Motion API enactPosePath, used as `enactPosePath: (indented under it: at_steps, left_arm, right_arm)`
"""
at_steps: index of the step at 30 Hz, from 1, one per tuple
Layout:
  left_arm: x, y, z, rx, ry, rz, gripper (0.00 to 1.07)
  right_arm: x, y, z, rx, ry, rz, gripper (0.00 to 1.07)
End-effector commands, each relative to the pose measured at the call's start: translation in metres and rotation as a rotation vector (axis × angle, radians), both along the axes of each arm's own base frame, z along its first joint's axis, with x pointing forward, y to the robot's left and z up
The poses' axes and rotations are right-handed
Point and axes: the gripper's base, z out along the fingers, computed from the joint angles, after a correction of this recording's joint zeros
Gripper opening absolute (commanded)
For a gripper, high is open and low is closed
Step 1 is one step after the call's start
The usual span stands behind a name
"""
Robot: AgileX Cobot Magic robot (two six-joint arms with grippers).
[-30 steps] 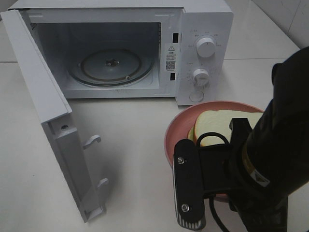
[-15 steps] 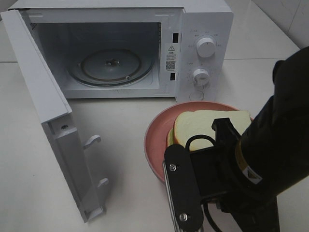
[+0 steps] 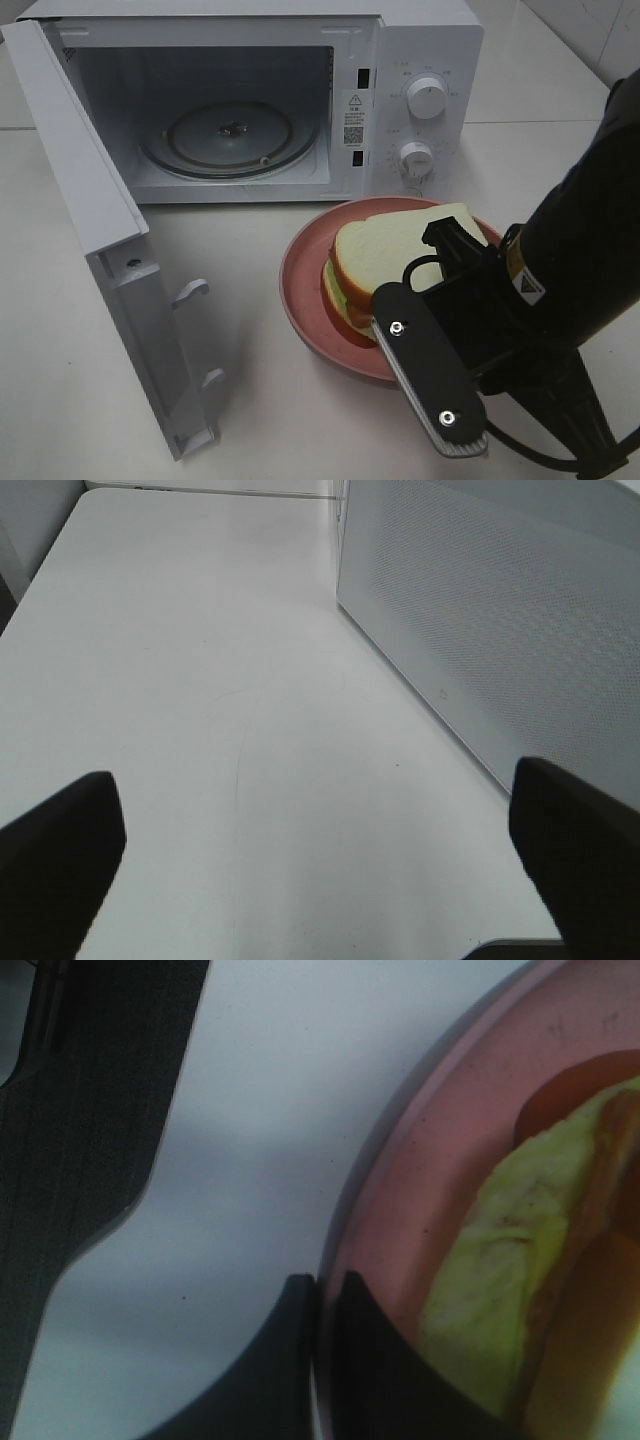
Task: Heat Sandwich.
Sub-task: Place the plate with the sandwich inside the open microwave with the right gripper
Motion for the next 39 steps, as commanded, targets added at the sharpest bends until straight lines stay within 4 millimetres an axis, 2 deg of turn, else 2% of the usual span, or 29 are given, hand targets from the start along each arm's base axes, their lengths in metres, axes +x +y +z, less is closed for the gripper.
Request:
enactPosePath:
  at_steps: [1,9,20,30,39]
  left_arm:
    - [-0.003,0.0,0.0,-0.004,-0.036,0.006,1.0]
    - [-0.003,0.0,0.0,-0.004,-0.036,0.006,1.0]
    - [-0.003,0.0,0.0,-0.004,-0.036,0.006,1.0]
    - [-0.003,0.0,0.0,-0.004,-0.036,0.006,1.0]
    - [-0.003,0.0,0.0,-0.004,-0.036,0.006,1.0]
  right_arm:
    - [0.006,-0.005,0.002,0.019,0.0,0.109,0.0]
    - [0.018,-0.014,0.002,0.076,0.011,0.183,0.0]
    - [0.021,-0.015,0.003,0.07,-0.006,0.228,0.0]
    - [0.033,-0.005,0.008,0.083,-0.019,0.224,0.0]
    - [0.05,0.013,0.012,0.125,-0.019,0.217,0.0]
